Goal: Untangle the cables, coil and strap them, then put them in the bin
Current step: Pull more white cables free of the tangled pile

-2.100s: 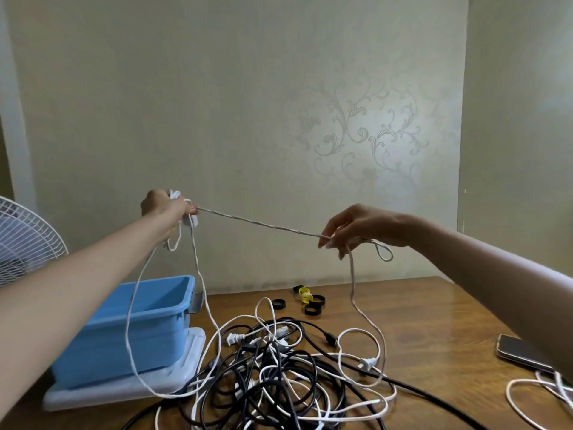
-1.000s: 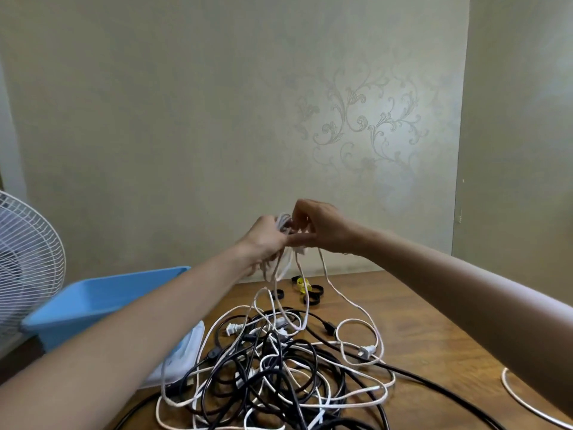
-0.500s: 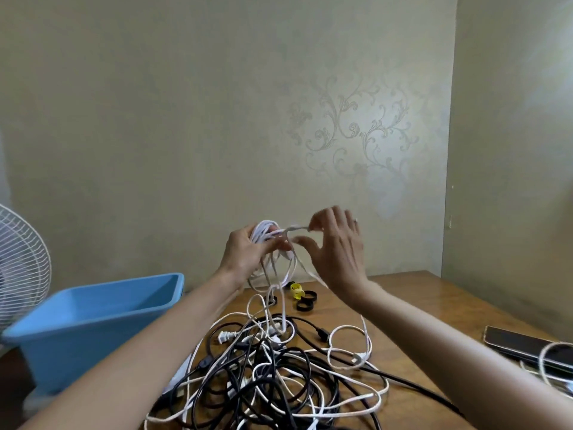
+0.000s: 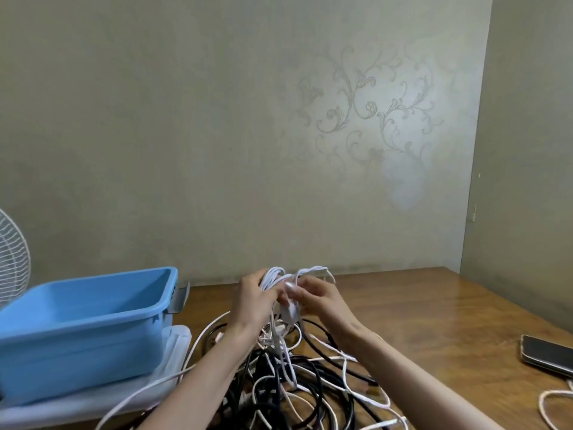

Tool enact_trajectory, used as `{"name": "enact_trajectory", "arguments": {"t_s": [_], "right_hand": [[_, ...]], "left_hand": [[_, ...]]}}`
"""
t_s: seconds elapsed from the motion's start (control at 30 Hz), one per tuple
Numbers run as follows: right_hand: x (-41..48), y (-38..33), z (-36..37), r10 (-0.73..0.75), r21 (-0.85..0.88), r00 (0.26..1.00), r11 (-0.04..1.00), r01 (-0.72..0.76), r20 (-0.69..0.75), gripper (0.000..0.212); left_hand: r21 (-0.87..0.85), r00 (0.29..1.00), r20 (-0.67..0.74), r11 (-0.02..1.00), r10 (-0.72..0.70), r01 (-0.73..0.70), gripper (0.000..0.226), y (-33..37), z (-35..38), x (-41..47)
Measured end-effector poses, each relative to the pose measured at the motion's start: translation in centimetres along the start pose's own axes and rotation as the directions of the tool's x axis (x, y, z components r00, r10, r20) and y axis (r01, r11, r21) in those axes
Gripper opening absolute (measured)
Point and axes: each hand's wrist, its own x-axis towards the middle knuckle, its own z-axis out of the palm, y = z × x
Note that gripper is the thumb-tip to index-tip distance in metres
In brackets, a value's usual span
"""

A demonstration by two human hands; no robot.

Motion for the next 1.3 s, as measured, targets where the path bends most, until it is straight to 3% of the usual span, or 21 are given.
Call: {"name": "enact_trajectory", "arguments": {"t_s": [0.13, 0.27, 0.33, 0.4, 0.5, 0.63, 0.77, 0.87, 0.97, 1.03, 1.17, 1.3], "right_hand": [[0.9, 1.2, -0.2, -0.026, -0.078, 0.99, 0.997, 0.015, -0.136, 0.019], [1.6, 0.6, -1.3, 0.005, -0.017, 0.981, 1.0, -0.009, -0.195, 0.022], [2.2, -0.1, -3.0, -0.108, -0.233, 0.952, 0.972, 0.04, -0.285, 0.025], [2.6, -0.9, -4.5, -0.238, -0.454, 0.943, 0.884, 0.111, -0.233, 0.021], [3.0, -1.5, -5.3, -0.293, -0.531, 0.947, 0.827, 0.183, -0.129, 0.004], [4.5, -1.6, -5.4, -0.508, -0.649, 0.837, 0.711, 0.273, -0.205, 0.01], [5.4, -1.1, -5.6, -0.615, -0.787, 0.788, 0.504, 0.357, -0.036, 0.019], [5.5, -1.1, -7.8, -0.616, -0.875, 0.787, 0.39, 0.287, -0.016, 0.019], [5.5, -1.4, -10.1, -0.531, -0.934, 0.838, 0.348, 0.082, -0.125, 0.02], [5.4, -1.6, -11.4, -0.437, -0.934, 0.879, 0.355, -0.027, -0.192, 0.021], [5.1, -1.5, -14.3, -0.313, -0.804, 0.881, 0.584, -0.116, -0.355, 0.038], [5.3, -0.9, -14.1, -0.328, -0.814, 0.87, 0.566, -0.13, -0.367, 0.04]], "left_hand": [[0.023, 1.0, -0.009, 0.999, -0.03, 0.03, 0.013, -1.5, 0.2, 0.6], [-0.078, 0.994, -0.079, 0.994, -0.081, 0.075, 0.006, -1.7, -0.1, 1.9], [-0.117, 0.988, -0.112, 0.989, -0.107, 0.093, 0.004, -1.4, -1.0, 2.9], [-0.097, 0.989, -0.105, 0.991, -0.1, 0.09, 0.004, -1.0, -2.0, 3.8], [-0.012, 0.997, -0.039, 0.998, -0.059, 0.059, 0.003, -0.2, -2.9, 4.0], [0.116, 0.999, -0.001, 0.992, 0.047, -0.047, 0.005, 0.8, -3.9, 3.6], [0.413, 0.986, -0.026, 0.9, 0.163, -0.138, 0.016, 1.2, -4.7, 3.8], [0.577, 0.96, -0.091, 0.8, 0.266, -0.167, 0.025, 1.0, -5.1, 4.0], [0.667, 0.933, -0.151, 0.731, 0.327, -0.148, 0.028, 0.6, -5.1, 4.0], [0.721, 0.91, -0.196, 0.683, 0.366, -0.12, 0.028, 0.5, -5.5, 4.2], [0.746, 0.855, -0.31, 0.664, 0.416, -0.052, 0.033, 0.4, -6.4, 4.1], [0.739, 0.828, -0.355, 0.673, 0.434, -0.036, 0.042, 0.0, -6.1, 3.9]]}}
